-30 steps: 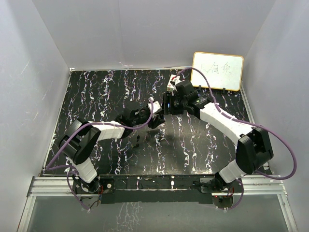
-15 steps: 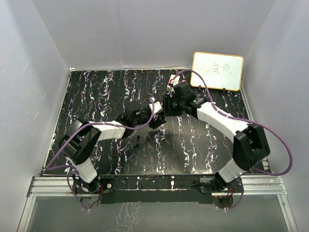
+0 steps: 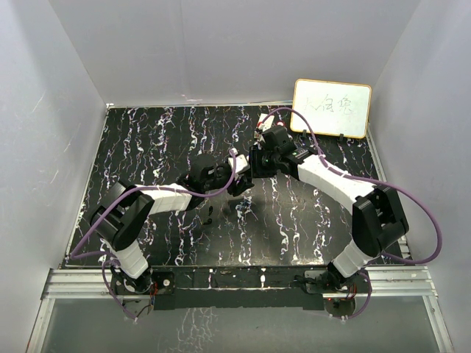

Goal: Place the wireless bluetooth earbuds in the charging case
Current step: Pick up the charging case at the center of the board.

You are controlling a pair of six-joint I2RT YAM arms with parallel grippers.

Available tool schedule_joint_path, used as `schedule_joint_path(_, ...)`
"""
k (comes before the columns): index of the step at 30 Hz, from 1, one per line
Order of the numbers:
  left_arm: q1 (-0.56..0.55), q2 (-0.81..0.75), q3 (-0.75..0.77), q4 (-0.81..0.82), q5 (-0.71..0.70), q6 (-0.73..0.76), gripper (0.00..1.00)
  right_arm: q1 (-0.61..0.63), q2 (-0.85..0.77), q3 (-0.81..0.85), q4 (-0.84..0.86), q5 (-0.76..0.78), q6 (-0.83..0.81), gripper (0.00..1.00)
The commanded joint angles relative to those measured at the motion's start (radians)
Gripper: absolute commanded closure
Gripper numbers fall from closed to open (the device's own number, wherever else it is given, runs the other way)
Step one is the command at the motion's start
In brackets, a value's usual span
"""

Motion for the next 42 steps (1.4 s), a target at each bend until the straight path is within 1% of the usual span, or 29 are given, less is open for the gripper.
schedule_joint_path(1, -0.006, -0.046, 0.030, 0.019, 0.018, 0.013, 1.00, 0.004, 0.000, 0.012, 0.034, 0.004, 0.004, 0.72)
schedule_joint_path(4, -0.006, -0.049, 0.031, 0.018, 0.017, 0.016, 1.00, 0.004, -0.002, 0.010, 0.036, 0.004, 0.008, 0.77)
schedule_joint_path(9, -0.006, -0.052, 0.024, 0.024, 0.013, 0.017, 1.00, 0.004, -0.003, 0.009, 0.032, 0.010, 0.010, 0.91)
schedule_joint_path(11, -0.007, -0.053, 0.019, 0.029, 0.007, 0.016, 1.00, 0.004, -0.007, 0.004, 0.032, 0.017, 0.015, 0.95)
schedule_joint_path(14, -0.006, -0.055, 0.004, 0.055, -0.002, 0.010, 1.00, 0.000, -0.013, -0.002, 0.036, 0.015, 0.016, 0.97)
schedule_joint_path(20, -0.006, -0.060, -0.054, 0.174, -0.034, -0.033, 1.00, -0.042, -0.036, -0.039, 0.073, -0.069, 0.034, 1.00)
schedule_joint_path(26, -0.006, -0.075, -0.102, 0.275, -0.061, -0.065, 1.00, -0.087, -0.063, -0.084, 0.113, -0.137, 0.053, 1.00)
schedule_joint_path(30, -0.006, -0.088, -0.118, 0.317, -0.077, -0.078, 0.86, -0.110, -0.074, -0.112, 0.138, -0.168, 0.062, 1.00)
schedule_joint_path(34, -0.006, -0.100, -0.143, 0.372, -0.085, -0.092, 0.67, -0.131, -0.090, -0.144, 0.179, -0.200, 0.076, 1.00)
schedule_joint_path(35, -0.006, -0.101, -0.148, 0.384, -0.086, -0.096, 0.63, -0.139, -0.095, -0.155, 0.190, -0.208, 0.081, 1.00)
schedule_joint_path(38, -0.006, -0.104, -0.157, 0.402, -0.086, -0.101, 0.58, -0.162, -0.109, -0.187, 0.228, -0.245, 0.098, 1.00)
schedule_joint_path(42, -0.006, -0.111, -0.188, 0.470, -0.092, -0.116, 0.47, -0.190, -0.124, -0.219, 0.264, -0.282, 0.113, 1.00)
